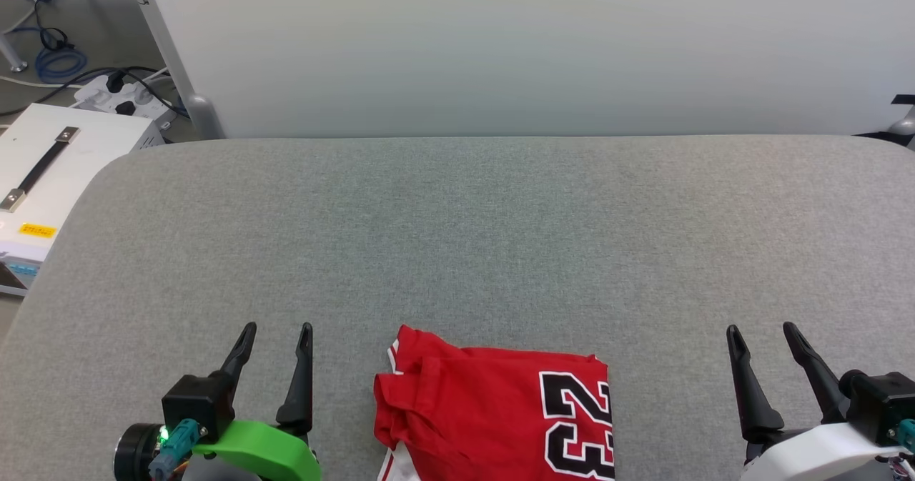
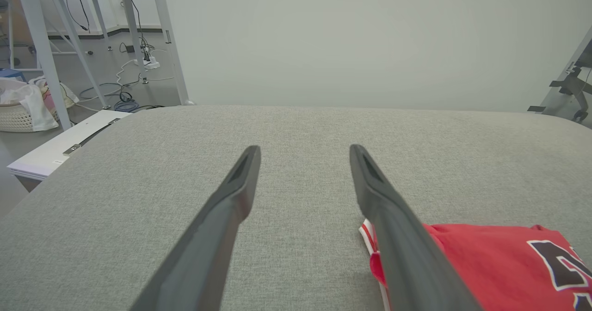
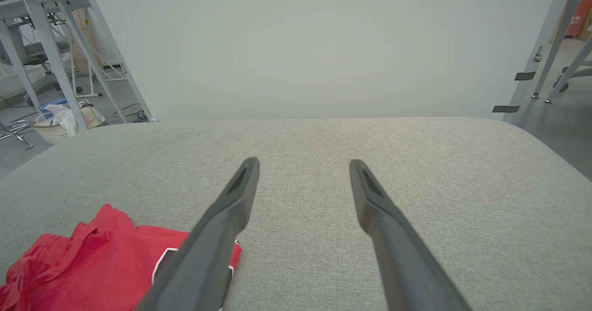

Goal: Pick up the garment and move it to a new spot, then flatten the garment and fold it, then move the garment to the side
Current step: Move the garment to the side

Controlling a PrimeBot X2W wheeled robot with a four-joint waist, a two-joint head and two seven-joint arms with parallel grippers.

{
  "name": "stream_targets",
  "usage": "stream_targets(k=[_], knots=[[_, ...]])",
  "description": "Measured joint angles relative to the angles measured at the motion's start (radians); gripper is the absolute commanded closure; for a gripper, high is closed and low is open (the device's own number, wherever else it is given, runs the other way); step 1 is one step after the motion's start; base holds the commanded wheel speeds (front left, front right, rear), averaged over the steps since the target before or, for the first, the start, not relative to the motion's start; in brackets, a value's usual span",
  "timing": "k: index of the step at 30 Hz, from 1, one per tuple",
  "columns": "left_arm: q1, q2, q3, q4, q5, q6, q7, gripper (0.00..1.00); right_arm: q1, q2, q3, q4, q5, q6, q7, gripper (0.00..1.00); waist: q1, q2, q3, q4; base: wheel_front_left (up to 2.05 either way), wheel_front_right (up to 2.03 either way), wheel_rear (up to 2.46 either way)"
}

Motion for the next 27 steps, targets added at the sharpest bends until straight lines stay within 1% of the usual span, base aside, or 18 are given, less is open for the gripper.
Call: stream_targets(k=[7,9,12,16,20,23,27], knots=[[0.0,0.0,-0.002,-0.002,0.0,0.001,0.0,0.0,0.001,0.004,-0.011,-0.001,-0.001,0.0,0.023,0.0,0.0,0.0,-0.003,0.002,0.0,0.0,0.0],[0.0,0.0,-0.001,-0.002,0.0,0.002,0.0,0.0,0.002,0.005,-0.023,0.002,0.004,0.0,0.04,0.0,0.0,0.0,-0.002,0.002,0.0,0.0,0.0],[-0.001,0.0,0.0,-0.005,0.0,0.005,0.0,0.0,0.006,0.009,-0.055,0.023,0.043,0.0,0.091,0.0,0.0,0.0,0.001,0.003,0.0,0.0,0.0],[-0.007,-0.002,0.001,-0.007,0.0,0.004,0.0,0.0,0.012,0.01,-0.138,0.09,0.109,0.0,0.222,0.0,0.0,0.0,0.015,0.01,0.0,0.0,0.0],[-0.037,-0.008,-0.005,-0.006,0.007,-0.002,0.0,0.0,0.007,0.004,-0.16,0.151,0.164,0.0,0.352,0.0,0.0,0.0,0.035,0.024,0.0,0.0,0.0],[-0.062,-0.015,-0.007,-0.004,0.009,-0.009,-0.001,0.0,-0.008,0.003,-0.134,0.173,0.224,0.0,0.435,0.0,0.0,0.0,0.052,0.039,0.0,0.0,0.0],[-0.082,-0.03,-0.007,-0.001,0.018,-0.018,-0.006,0.0,-0.029,0.005,-0.044,0.179,0.352,0.0,0.537,0.0,0.0,0.0,0.078,0.061,0.0,0.0,0.0]])
